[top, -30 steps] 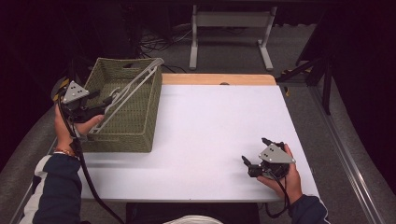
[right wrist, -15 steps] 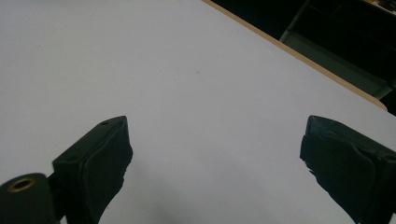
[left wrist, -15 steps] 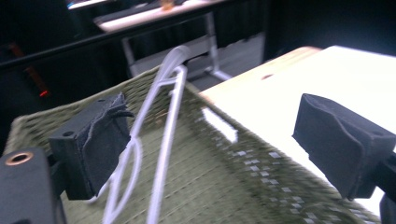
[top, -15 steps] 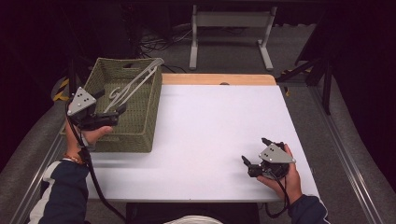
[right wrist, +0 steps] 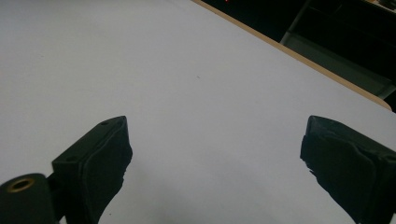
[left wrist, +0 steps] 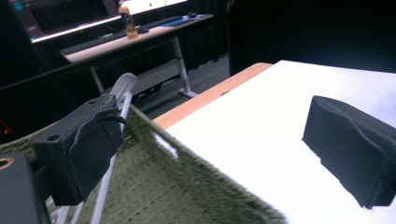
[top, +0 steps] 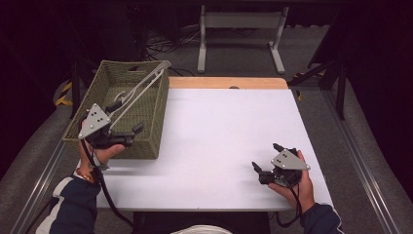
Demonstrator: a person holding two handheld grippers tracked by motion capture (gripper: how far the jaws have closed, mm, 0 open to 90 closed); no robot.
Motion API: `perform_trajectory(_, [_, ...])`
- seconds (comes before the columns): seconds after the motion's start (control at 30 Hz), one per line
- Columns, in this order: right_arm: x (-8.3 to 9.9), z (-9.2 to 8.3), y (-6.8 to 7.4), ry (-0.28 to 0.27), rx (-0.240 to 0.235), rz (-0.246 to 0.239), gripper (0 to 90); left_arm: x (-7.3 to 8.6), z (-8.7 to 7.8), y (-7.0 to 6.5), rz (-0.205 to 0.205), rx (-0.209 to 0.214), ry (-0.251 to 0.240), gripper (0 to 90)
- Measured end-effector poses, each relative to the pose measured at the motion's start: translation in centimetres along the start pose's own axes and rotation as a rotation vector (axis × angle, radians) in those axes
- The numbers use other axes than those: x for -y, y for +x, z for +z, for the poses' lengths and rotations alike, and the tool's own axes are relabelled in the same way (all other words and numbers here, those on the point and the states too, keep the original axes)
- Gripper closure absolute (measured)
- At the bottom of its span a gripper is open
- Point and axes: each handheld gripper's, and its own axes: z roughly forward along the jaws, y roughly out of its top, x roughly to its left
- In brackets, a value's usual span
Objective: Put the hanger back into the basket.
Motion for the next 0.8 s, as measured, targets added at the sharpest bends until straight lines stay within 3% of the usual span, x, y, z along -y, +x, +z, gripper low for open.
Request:
perform_trajectory(0.2, [0.0,0.0,0.0,-0.005,0.003,0.003,8.1,0.2,-0.2,-1.7,0.029,0.021,-0.019,4.8])
perform_trajectory(0.53, [-0.1,-0.3,-0.2,-0.031,0.016,0.016,8.2,1.0,-0.6,-3.5,0.03,0.04,-0.046,4.7])
perform_trajectory(0.8, [-0.1,-0.3,-0.2,-0.038,0.013,0.025,8.0,1.1,-1.0,-5.1,0.067,0.042,-0.064,5.9])
